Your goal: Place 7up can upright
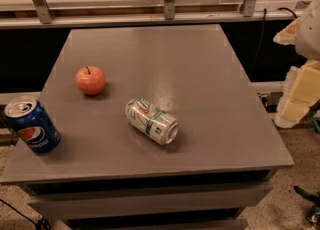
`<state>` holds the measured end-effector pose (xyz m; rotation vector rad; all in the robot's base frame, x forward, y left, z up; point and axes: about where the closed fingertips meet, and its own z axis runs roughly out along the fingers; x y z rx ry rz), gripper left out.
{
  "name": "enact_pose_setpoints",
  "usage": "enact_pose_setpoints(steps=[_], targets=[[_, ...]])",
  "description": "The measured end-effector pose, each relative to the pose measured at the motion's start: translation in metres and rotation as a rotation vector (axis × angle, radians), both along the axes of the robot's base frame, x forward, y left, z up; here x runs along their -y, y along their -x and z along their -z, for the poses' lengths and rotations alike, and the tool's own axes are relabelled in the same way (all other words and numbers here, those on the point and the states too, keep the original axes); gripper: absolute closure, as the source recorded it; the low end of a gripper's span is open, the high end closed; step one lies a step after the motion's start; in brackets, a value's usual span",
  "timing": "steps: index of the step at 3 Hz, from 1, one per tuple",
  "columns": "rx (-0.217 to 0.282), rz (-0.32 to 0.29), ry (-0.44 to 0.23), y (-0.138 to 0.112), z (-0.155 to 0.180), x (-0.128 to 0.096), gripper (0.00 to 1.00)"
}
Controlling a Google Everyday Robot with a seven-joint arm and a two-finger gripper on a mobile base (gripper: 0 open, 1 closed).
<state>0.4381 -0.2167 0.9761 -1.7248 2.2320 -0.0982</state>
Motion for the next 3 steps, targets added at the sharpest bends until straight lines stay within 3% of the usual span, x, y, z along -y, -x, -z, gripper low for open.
enact_pose_setpoints(steps=[1, 2, 3], targets=[[0.0, 0.0, 0.0, 0.0, 0.0, 0.0, 0.0], [0.007, -0.037, 0.016, -0.003, 0.0, -0.011, 0.0], [0.001, -0.136, 0.043, -0.011, 0.008, -0.044, 0.0]])
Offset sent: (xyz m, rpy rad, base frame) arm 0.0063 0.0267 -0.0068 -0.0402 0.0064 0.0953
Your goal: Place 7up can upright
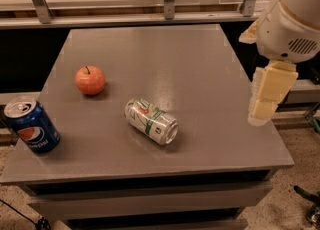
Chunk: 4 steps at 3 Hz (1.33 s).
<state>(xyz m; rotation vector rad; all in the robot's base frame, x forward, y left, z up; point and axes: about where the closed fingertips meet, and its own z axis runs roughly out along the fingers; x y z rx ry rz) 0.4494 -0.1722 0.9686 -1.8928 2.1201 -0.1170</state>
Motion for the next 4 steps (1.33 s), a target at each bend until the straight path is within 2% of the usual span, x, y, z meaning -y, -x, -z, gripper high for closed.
enact_pose_setpoints(steps=[2, 3, 4], targets=[[-0.044, -0.31, 0.072, -0.002, 0.029, -0.105, 0.0], [-0.061, -0.427, 0.082, 0.001, 0.038, -0.142, 0.0], [-0.058, -0.437, 0.082, 0.001, 0.037, -0.146, 0.0]])
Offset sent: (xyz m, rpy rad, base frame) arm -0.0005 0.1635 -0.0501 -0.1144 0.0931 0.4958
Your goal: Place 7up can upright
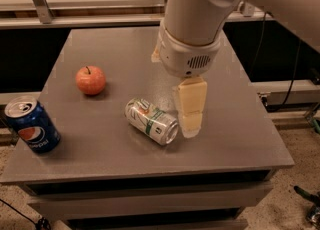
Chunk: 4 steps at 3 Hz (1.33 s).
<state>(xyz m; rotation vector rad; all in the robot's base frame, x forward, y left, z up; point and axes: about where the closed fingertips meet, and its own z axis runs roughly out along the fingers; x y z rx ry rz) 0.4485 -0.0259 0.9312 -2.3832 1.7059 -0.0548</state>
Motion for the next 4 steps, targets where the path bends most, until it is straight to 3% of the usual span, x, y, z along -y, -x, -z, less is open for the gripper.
enact_pose_setpoints(steps=[1, 2, 3, 4], targets=[[0.007, 0.099, -0.014, -0.005, 0.003, 0.001, 0.0], [0.065, 0.25, 0.012, -0.023, 0.015, 0.001, 0.0], [0.074, 0.413, 0.068, -0.047, 0.028, 0.006, 0.0], [0.073, 0.501, 0.049, -0.047, 0.026, 0.006, 0.0]])
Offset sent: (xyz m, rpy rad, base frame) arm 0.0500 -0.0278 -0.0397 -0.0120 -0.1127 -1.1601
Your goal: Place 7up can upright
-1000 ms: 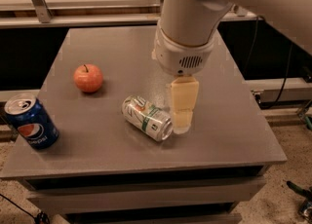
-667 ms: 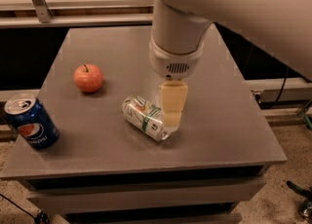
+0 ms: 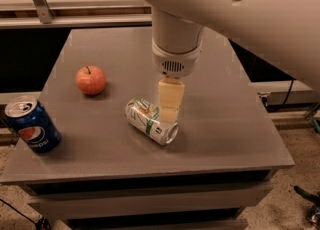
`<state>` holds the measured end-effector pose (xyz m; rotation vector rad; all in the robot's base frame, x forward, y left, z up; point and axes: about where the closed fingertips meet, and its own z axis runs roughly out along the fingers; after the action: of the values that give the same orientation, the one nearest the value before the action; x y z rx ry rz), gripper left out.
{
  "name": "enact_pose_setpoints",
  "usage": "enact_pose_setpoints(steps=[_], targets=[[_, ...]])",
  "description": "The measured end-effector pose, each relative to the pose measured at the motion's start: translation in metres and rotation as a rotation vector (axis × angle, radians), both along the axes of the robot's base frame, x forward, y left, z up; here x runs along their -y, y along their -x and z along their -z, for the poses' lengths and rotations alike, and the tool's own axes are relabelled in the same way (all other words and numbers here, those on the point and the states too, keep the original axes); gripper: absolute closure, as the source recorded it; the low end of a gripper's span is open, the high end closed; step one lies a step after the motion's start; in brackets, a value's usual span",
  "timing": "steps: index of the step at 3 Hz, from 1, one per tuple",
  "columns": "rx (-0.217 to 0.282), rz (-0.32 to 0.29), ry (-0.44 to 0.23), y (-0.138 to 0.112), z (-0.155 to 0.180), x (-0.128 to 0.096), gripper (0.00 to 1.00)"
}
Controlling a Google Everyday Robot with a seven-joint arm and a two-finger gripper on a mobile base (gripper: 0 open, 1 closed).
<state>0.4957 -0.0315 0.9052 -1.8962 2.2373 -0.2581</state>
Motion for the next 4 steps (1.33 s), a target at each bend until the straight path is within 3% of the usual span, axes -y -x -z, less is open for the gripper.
enact_pose_setpoints(steps=[1, 2, 3, 4], targets=[[-0.03, -0.043, -0.056, -0.006, 0.004, -0.016, 0.0], [-0.106, -0.05, -0.149, -0.01, 0.012, -0.043, 0.0], [-0.172, -0.006, -0.147, -0.013, 0.016, -0.064, 0.0], [-0.188, 0.028, -0.141, -0.01, 0.016, -0.068, 0.0]])
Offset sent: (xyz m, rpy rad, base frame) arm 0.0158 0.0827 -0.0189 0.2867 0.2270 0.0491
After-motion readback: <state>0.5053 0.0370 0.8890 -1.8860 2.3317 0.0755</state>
